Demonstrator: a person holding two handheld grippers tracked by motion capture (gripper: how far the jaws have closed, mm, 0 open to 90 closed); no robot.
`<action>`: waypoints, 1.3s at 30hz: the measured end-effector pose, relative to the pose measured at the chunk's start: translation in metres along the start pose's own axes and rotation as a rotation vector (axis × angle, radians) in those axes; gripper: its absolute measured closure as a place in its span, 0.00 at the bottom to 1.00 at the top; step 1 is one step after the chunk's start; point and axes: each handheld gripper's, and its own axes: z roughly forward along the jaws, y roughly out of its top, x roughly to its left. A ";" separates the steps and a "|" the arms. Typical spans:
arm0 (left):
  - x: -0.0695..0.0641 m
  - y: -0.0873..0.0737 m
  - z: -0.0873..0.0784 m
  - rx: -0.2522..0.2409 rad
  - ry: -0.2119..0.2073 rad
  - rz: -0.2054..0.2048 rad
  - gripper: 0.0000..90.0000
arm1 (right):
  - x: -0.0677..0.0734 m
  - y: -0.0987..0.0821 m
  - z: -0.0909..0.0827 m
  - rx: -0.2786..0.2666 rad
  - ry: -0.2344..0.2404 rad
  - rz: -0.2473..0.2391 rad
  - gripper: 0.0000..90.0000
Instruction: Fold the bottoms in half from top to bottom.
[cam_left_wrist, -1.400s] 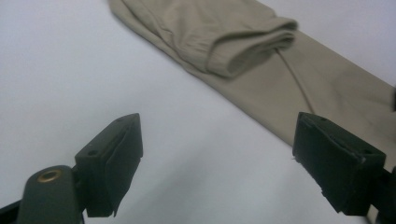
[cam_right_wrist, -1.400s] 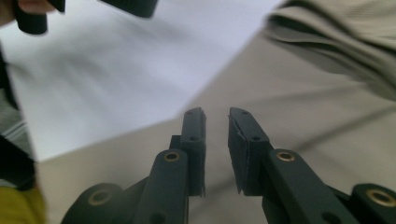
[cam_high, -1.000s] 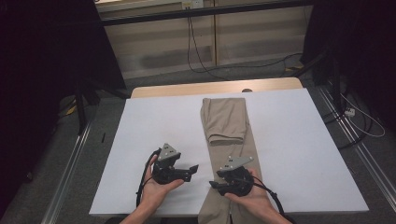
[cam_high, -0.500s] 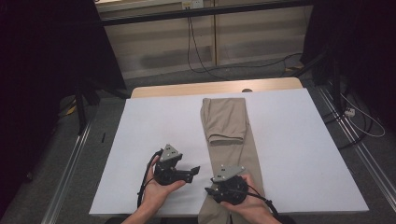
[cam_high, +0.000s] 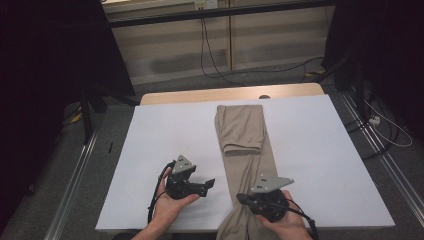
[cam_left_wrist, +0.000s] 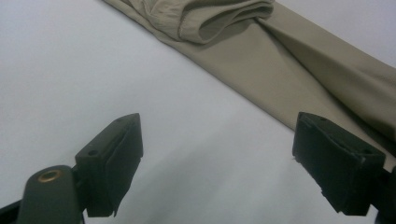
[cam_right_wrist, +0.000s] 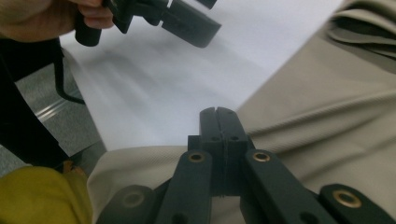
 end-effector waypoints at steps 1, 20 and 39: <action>0.000 0.000 0.000 0.004 0.000 0.001 0.19 | -0.001 -0.003 -0.007 -0.006 -0.011 0.006 1.00; -0.019 0.000 0.020 0.075 -0.067 0.049 0.26 | -0.026 -0.057 -0.084 0.026 -0.162 0.103 1.00; -0.030 0.000 0.026 0.102 -0.092 0.093 0.27 | -0.069 -0.038 -0.022 0.127 -0.220 0.141 1.00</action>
